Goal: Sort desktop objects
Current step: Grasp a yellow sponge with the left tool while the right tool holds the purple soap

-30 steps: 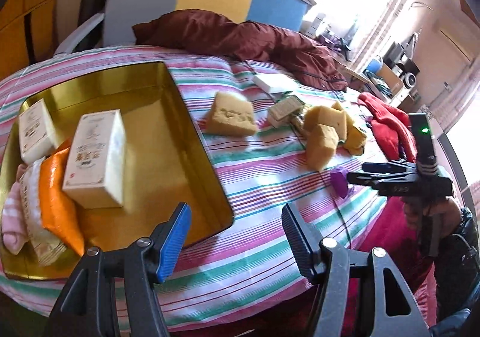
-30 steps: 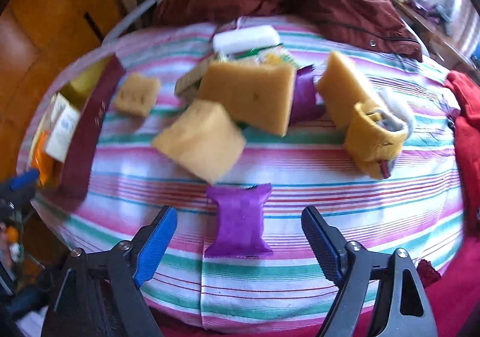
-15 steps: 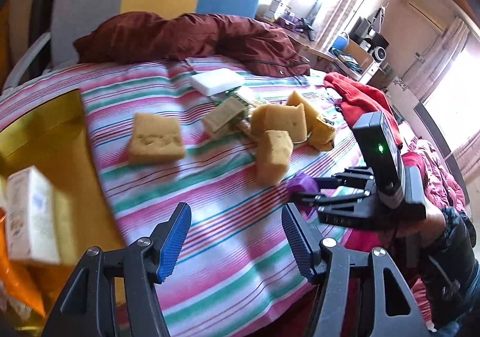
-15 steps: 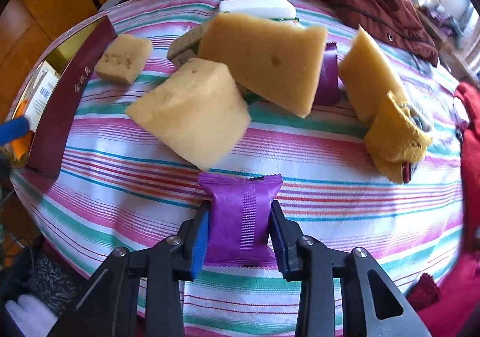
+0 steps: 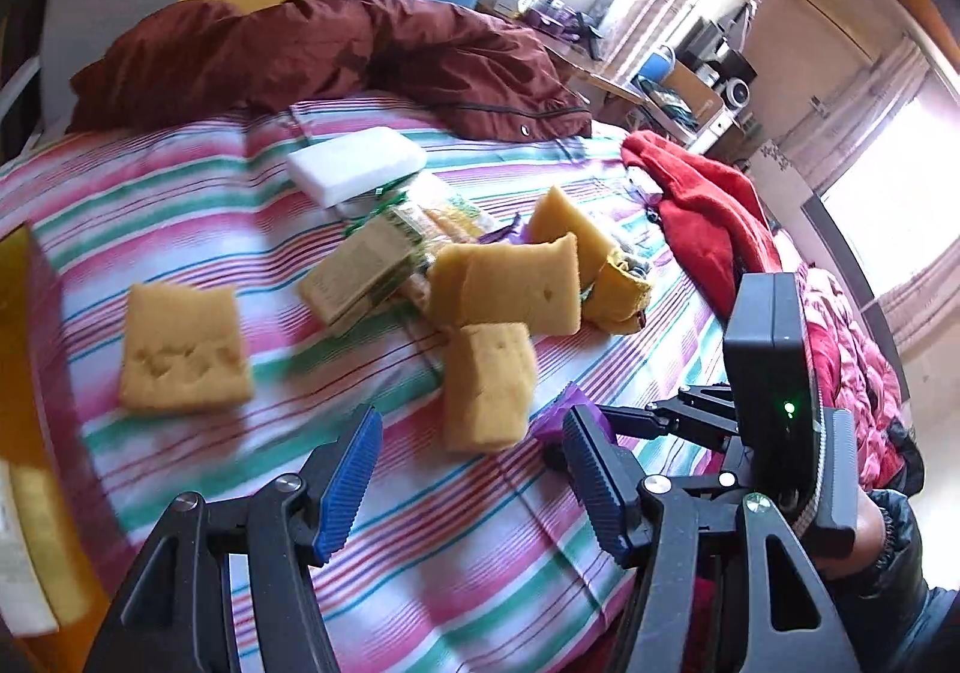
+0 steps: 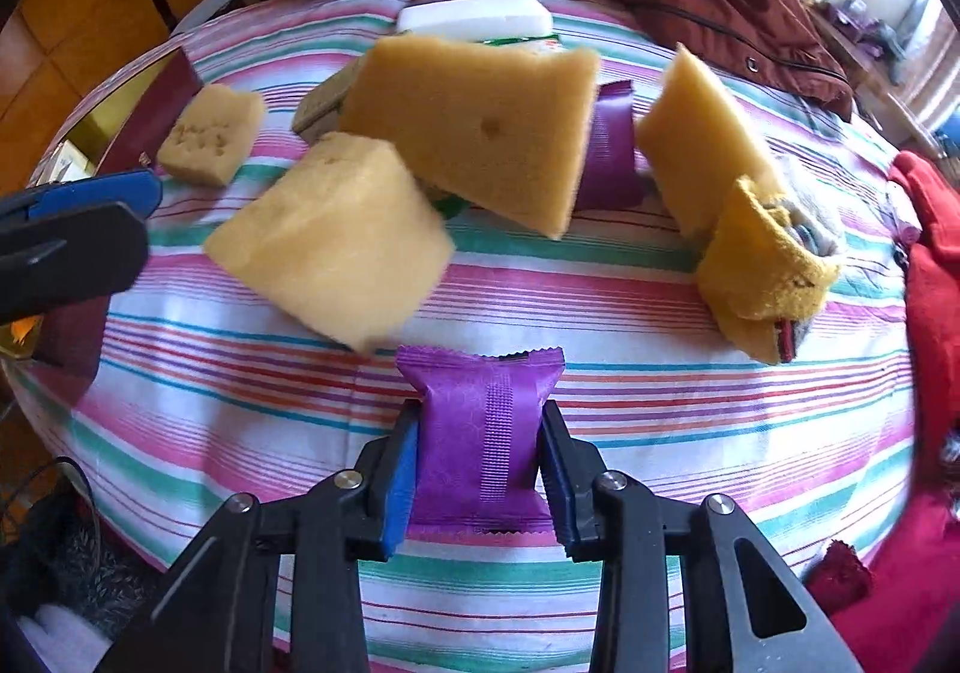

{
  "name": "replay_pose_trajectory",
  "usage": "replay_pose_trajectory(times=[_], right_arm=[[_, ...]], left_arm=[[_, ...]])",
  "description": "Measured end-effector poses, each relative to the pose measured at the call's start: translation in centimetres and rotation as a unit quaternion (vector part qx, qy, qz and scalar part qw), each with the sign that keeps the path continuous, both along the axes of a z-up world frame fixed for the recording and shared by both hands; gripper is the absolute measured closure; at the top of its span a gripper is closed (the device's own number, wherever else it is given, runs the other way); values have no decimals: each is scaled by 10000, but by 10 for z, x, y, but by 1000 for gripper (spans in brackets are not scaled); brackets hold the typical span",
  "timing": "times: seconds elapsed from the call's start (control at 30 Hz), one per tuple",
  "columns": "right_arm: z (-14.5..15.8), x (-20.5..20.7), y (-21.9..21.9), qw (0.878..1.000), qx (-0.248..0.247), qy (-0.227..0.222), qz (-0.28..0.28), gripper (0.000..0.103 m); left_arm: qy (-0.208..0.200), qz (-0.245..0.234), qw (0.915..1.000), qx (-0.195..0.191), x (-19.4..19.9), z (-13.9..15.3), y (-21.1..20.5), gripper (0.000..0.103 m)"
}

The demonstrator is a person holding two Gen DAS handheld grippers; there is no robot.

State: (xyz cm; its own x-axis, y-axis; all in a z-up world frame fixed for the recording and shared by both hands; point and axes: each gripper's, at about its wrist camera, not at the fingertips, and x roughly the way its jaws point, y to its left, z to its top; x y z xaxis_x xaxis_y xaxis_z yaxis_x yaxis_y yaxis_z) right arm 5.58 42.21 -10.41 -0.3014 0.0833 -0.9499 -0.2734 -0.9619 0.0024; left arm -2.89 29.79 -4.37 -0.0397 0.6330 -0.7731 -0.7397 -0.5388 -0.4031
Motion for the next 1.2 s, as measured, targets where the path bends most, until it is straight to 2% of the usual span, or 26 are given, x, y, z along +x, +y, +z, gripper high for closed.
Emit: replay_pose_trajectory(times=[0.27, 0.63, 0.77, 0.8, 0.87, 1.13, 1.2], right_arm=[[3, 7, 5, 10000, -15, -17, -62, 64], [4, 3, 10, 9999, 7, -93, -65, 64], [5, 3, 10, 9999, -14, -100, -71, 64], [0, -14, 0, 9999, -12, -105, -78, 64], [-2, -18, 1, 9999, -18, -101, -83, 64], [-1, -21, -2, 9999, 36, -124, -95, 61], [-1, -21, -2, 9999, 42, -127, -96, 60]], left_arm=[[68, -342, 9992, -175, 6, -11, 28, 41], [84, -323, 9987, -386, 0, -28, 43, 43], [59, -341, 9986, -396, -1, -32, 47, 45], [52, -347, 9986, -392, 0, -33, 48, 45], [56, -373, 9986, -362, 0, -33, 50, 45], [198, -346, 9985, -387, 0, -39, 51, 45], [168, -330, 9986, -364, -1, -40, 50, 52]])
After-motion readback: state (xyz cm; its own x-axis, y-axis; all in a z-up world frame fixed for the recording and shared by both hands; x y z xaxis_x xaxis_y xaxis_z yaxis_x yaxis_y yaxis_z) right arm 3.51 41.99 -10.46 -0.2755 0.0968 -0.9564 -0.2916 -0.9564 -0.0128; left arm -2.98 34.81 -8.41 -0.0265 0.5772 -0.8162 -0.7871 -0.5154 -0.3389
